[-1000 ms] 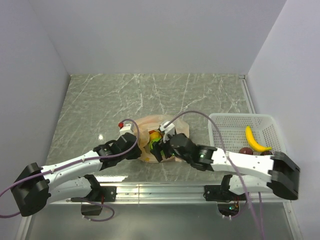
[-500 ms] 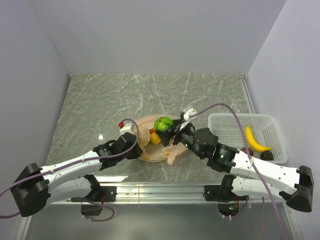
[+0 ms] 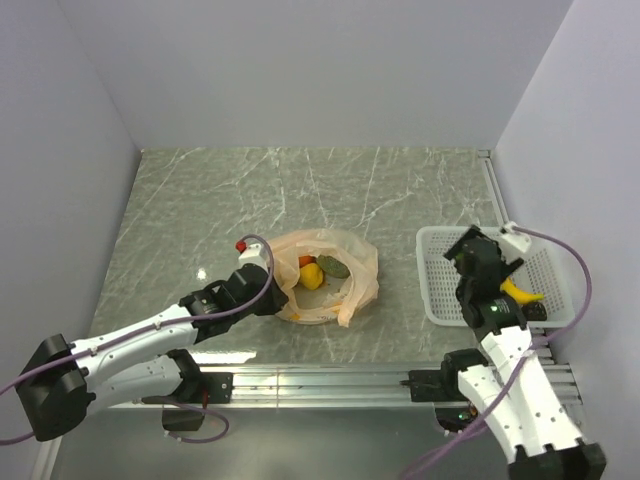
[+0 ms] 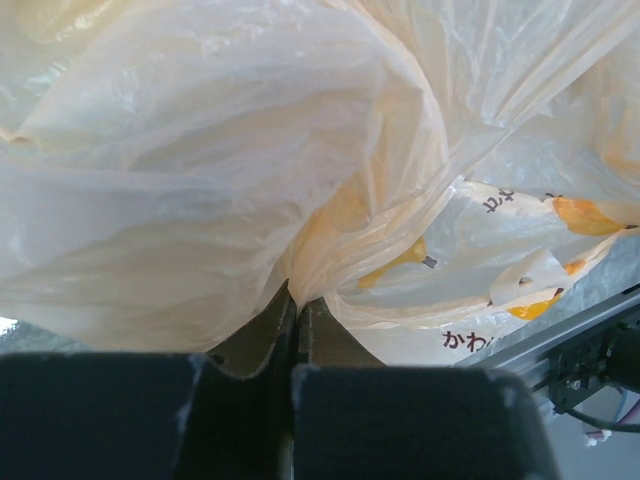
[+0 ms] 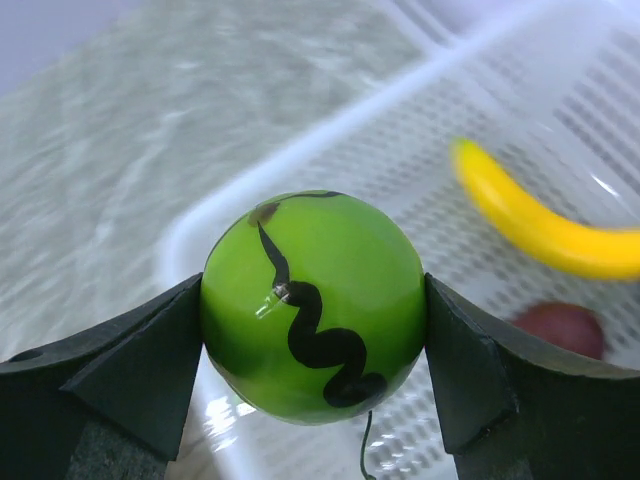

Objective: Untie the knot of the plastic bag and take out the fruit

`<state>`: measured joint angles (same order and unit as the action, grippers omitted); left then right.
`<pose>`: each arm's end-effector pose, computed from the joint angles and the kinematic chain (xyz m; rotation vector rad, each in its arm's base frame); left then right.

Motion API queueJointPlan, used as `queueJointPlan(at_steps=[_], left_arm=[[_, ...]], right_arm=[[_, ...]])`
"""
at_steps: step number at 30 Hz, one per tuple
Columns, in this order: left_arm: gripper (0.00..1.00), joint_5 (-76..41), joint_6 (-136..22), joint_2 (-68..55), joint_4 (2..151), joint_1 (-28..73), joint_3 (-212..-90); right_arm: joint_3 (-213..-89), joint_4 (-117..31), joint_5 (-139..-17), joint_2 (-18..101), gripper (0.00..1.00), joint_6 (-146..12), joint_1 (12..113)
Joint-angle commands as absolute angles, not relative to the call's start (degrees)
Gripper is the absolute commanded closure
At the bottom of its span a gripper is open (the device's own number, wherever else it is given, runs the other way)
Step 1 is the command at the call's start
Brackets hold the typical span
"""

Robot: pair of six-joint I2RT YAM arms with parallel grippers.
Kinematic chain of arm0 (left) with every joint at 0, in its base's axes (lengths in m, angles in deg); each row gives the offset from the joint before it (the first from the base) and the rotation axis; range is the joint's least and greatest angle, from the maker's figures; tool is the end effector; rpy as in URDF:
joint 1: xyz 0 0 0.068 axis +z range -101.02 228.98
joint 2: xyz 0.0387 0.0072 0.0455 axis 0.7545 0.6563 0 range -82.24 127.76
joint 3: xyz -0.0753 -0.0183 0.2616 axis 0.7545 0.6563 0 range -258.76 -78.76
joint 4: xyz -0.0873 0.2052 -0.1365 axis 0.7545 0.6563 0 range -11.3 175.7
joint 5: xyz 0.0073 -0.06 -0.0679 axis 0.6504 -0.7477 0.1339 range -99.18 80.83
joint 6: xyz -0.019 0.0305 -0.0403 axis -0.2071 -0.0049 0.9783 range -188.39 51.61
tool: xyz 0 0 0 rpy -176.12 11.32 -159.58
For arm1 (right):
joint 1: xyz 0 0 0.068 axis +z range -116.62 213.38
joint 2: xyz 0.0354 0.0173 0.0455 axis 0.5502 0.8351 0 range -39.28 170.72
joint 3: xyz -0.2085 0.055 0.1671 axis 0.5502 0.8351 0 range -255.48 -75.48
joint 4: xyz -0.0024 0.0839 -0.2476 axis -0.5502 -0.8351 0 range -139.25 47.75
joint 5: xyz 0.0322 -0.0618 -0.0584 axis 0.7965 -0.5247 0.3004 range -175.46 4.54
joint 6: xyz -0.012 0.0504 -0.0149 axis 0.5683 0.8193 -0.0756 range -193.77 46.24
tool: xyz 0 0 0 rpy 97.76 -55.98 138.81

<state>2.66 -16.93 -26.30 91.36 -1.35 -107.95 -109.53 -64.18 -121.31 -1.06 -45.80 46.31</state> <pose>0.1346 -0.1508 0.2064 -0.1379 2.3390 -0.7053 0.1545 0.0140 0.2736 0.6286 1.8342 -0.1622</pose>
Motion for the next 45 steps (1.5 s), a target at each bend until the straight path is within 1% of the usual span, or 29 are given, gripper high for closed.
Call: queueJointPlan(at_steps=[1, 2, 4, 6, 10, 14, 18, 20, 21, 23, 24, 25, 27, 28, 29, 30, 31, 32, 33, 35, 42, 45], left_arm=[[0.99, 1.99, -18.38, -25.73, 89.51, -1.12, -109.7], [0.99, 2.07, -18.21, -25.81, 89.77, -1.12, -109.7], [0.99, 2.08, -17.86, -26.08, 90.03, -1.21, -109.87], [0.99, 2.25, -17.51, -26.6, 90.47, -1.12, -109.96], [1.0, 3.04, -17.42, -26.87, 91.26, -1.12, -110.49], [1.0, 3.04, -17.77, -25.64, 91.53, -1.12, -111.54], [0.99, 2.69, -17.77, -24.94, 91.35, -1.12, -112.42], [0.99, 2.69, -17.68, -25.02, 91.7, -1.12, -112.6], [0.99, 2.78, -17.68, -25.28, 91.79, -1.12, -112.51], [0.99, 3.13, -17.59, -25.37, 92.14, -1.12, -112.51], [0.99, 3.39, -17.59, -25.29, 92.32, -1.12, -112.69], [0.99, 3.92, -17.59, -25.2, 92.67, -1.12, -112.86], [0.99, 4.36, -17.68, -24.67, 93.37, -1.12, -113.47], [1.0, 4.8, -17.59, -24.5, 93.55, -1.12, -113.65], [1.0, 5.23, -17.51, -24.32, 94.25, -1.12, -113.83], [0.99, 5.59, -17.24, -24.32, 94.69, -1.12, -114.0], [1.0, 5.85, -17.07, -24.32, 95.04, -1.12, -114.09], [1.0, 6.46, -16.89, -24.58, 95.83, -1.21, -114.18], [0.99, 6.99, -16.54, -24.76, 96.18, -1.12, -114.36], [0.99, 7.43, -16.54, -25.63, 96.89, -1.12, -114.62], [0.99, 9.81, -16.71, -26.96, 99.88, -1.12, -114.8], [0.99, 8.94, -16.54, -26.78, 99.27, -1.12, -114.1]], right_arm=[[-107.04, -64.93, -116.14, -1.67, 0.32, -42.04, 36.74], [-107.04, -64.75, -116.3, -1.05, 0.14, -41.6, 36.72], [-107.73, -64.66, -115.96, -0.79, 0.06, -41.77, 36.54], [-108.44, -64.75, -115.17, -1.13, 0.05, -42.65, 36.54], [-109.93, -63.96, -108.85, -4.38, 0.03, -47.03, 37.33], [-113.1, -68.43, -109.35, -2.81, 0.02, -49.33, 39.88], [-112.22, -68.7, -110.77, -1.49, 0.01, -47.31, 40.94], [-111.7, -65.57, -106.84, -3.15, 0.01, -49.4, 42.42], [-111.43, -64.06, -102.38, -3.85, 0.02, -51.68, 45.3], [-112.04, -60.38, -98.66, -4.57, 0.06, -54.85, 50.58], [-113.7, -59.83, -98.47, -4.13, 0.07, -56.7, 53.65], [-114.85, -59.31, -99.25, -2.56, 0.07, -57.93, 61.6], [-118.18, -57.37, -100.13, -0.27, 0.07, -61.09, 69.11], [-119.16, -56.58, -100.05, 2.44, 0.09, -62.15, 72.37], [-120.21, -54.92, -99.26, 4.12, 0.09, -63.64, 78.32], [-122.4, -54.3, -98.82, 5.96, 0.1, -66.18, 80.9], [-123.72, -54.12, -98.03, 10.42, 0.11, -67.25, 83.02], [-124.95, -54.11, -94.11, 12.99, 0.11, -68.39, 86.34], [-127.14, -53.85, -89.63, 18.15, 0.12, -70.32, 87.33], [-128.3, -52.37, -87.59, 22.48, 0.13, -71.47, 90.05], [-132.08, -49.81, -85.89, 38.82, 0.16, -77.88, 91.04], [-133.83, -50.25, -86.42, 43.06, 0.18, -80.96, 91.03]])
